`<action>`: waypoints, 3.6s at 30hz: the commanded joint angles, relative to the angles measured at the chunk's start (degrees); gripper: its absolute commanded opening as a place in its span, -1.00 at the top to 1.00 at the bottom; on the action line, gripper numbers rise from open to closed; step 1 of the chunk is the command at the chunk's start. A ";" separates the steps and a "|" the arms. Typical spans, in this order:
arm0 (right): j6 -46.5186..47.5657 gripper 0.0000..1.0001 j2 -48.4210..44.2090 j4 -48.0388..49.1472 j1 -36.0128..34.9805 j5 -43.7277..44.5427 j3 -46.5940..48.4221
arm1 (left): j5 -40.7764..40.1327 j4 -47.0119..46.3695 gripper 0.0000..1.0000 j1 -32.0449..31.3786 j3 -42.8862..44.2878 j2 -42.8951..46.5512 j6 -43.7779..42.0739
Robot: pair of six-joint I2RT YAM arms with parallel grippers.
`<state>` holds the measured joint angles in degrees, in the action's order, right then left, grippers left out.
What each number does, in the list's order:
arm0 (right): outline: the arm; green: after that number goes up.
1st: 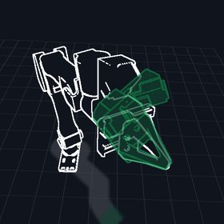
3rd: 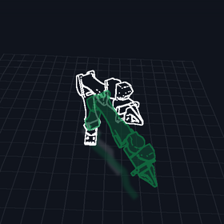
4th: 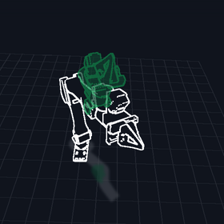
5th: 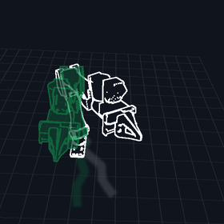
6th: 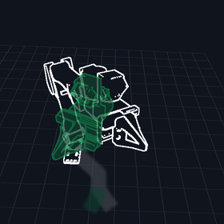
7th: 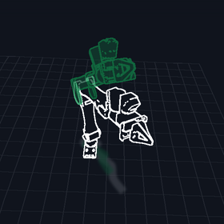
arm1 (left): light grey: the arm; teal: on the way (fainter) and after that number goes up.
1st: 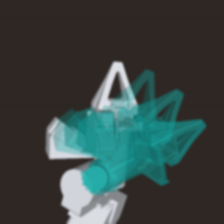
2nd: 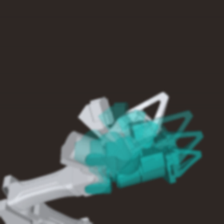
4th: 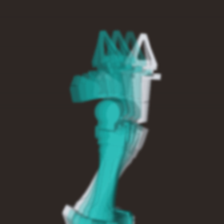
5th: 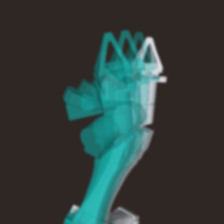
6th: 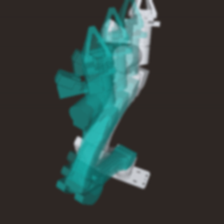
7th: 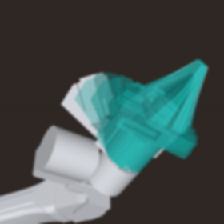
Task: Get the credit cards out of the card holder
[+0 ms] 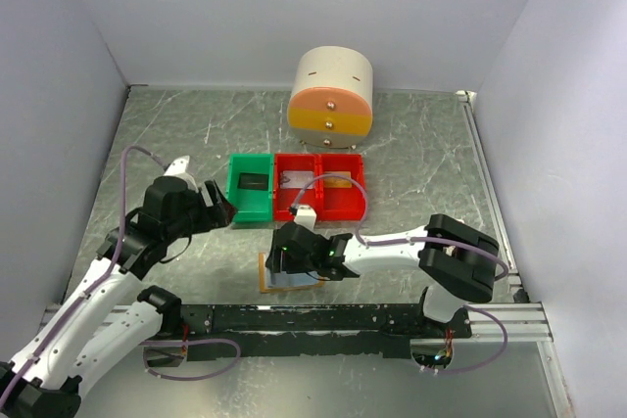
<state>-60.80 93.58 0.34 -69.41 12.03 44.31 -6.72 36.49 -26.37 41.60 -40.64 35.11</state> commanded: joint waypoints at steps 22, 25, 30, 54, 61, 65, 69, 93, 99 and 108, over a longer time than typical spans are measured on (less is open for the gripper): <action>-1.55 -0.09 4.82 -1.58 0.76 -5.02 -3.40 | 31.96 -14.67 -0.31 -5.58 -27.84 11.65 21.18; -1.38 -0.09 5.04 -1.81 0.86 -5.25 -3.15 | 30.94 -16.13 -0.30 -7.20 -28.78 10.05 21.24; -1.41 -0.10 4.96 -1.67 1.01 -5.44 -3.18 | 29.60 -21.06 -0.23 -10.52 -29.13 4.51 20.94; 0.40 -0.24 -2.59 1.64 2.36 -8.74 -4.33 | 18.74 -32.80 0.86 -18.72 -25.96 -10.75 20.22; 0.33 -0.44 -13.21 -7.57 4.54 -1.45 -4.36 | 16.25 -27.44 0.77 -19.65 -22.41 -10.88 19.02; -0.77 -0.45 -18.66 -13.44 5.60 1.64 -6.47 | 16.15 -27.25 0.53 -20.99 -19.87 -14.43 18.26; -3.42 -0.46 -25.10 -14.67 6.22 2.68 -11.18 | 13.73 -26.55 0.16 -24.47 -15.90 -19.90 18.27; -4.81 -0.46 -42.19 -7.83 7.86 -0.75 -22.47 | -2.63 -16.43 -0.50 -35.68 -5.63 -22.35 20.91; -2.09 -0.21 -36.23 -1.24 7.88 -4.76 -20.48 | -4.33 -11.83 -0.63 -34.41 -8.39 -17.83 23.31; -1.09 0.16 -28.76 2.47 7.84 -9.04 -17.28 | 7.32 -17.94 -0.60 -26.16 -11.13 -18.57 20.13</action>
<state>-62.83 63.29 -0.78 -61.71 5.32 24.95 -5.85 22.13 -55.86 31.40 -58.81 57.14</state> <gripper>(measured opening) 0.455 0.815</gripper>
